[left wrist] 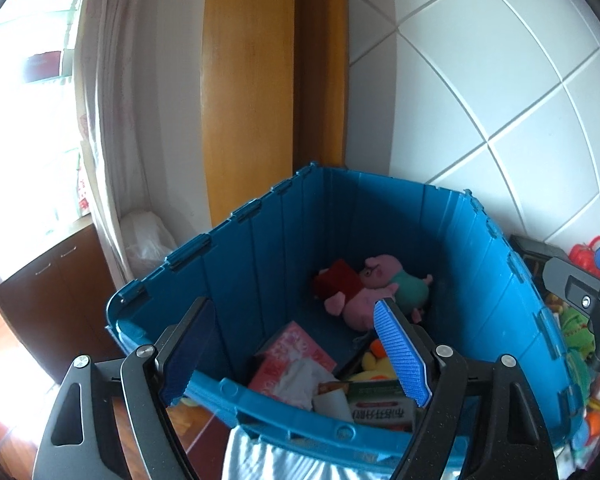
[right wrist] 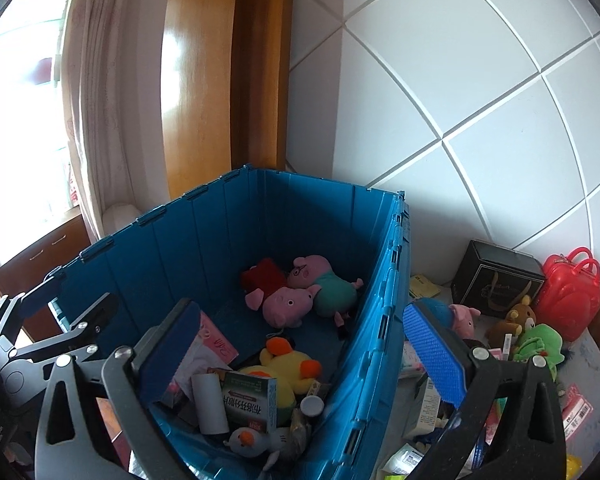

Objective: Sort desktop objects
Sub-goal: 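Withdraw both open tools from the crate back over the table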

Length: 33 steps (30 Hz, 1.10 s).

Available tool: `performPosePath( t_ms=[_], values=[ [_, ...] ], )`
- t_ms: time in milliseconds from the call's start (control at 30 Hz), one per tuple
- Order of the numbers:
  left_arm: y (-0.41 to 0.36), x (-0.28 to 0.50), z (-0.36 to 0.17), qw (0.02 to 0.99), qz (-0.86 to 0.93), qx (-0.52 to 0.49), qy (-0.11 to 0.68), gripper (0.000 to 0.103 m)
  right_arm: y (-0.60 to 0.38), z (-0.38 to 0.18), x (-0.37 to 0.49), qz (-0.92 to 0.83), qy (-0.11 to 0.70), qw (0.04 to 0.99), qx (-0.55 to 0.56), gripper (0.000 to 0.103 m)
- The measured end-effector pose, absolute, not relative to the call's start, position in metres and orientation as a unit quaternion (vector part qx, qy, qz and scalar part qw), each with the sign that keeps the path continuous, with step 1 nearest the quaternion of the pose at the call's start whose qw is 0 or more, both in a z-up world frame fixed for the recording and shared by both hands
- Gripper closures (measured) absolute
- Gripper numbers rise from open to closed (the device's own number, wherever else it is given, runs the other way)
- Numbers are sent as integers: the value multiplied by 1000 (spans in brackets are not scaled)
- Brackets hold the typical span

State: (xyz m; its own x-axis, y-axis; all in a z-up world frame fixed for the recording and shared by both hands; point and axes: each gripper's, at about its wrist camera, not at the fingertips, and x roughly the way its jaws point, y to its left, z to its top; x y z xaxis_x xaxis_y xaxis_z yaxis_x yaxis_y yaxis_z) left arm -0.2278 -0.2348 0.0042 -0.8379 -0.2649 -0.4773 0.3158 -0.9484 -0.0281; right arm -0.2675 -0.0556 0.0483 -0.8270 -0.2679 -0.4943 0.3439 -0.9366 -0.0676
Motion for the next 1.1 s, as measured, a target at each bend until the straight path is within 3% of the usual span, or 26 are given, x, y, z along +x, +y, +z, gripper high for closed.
performPosePath(
  t_ms=[600, 1100],
  values=[
    [-202, -207, 2, 129, -961, 239, 53, 20, -15, 37, -239, -953, 79, 130, 263, 0],
    [-41, -151, 3, 77, -969, 235, 22, 20, 151, 22, -170, -959, 45, 79, 270, 0]
  ],
)
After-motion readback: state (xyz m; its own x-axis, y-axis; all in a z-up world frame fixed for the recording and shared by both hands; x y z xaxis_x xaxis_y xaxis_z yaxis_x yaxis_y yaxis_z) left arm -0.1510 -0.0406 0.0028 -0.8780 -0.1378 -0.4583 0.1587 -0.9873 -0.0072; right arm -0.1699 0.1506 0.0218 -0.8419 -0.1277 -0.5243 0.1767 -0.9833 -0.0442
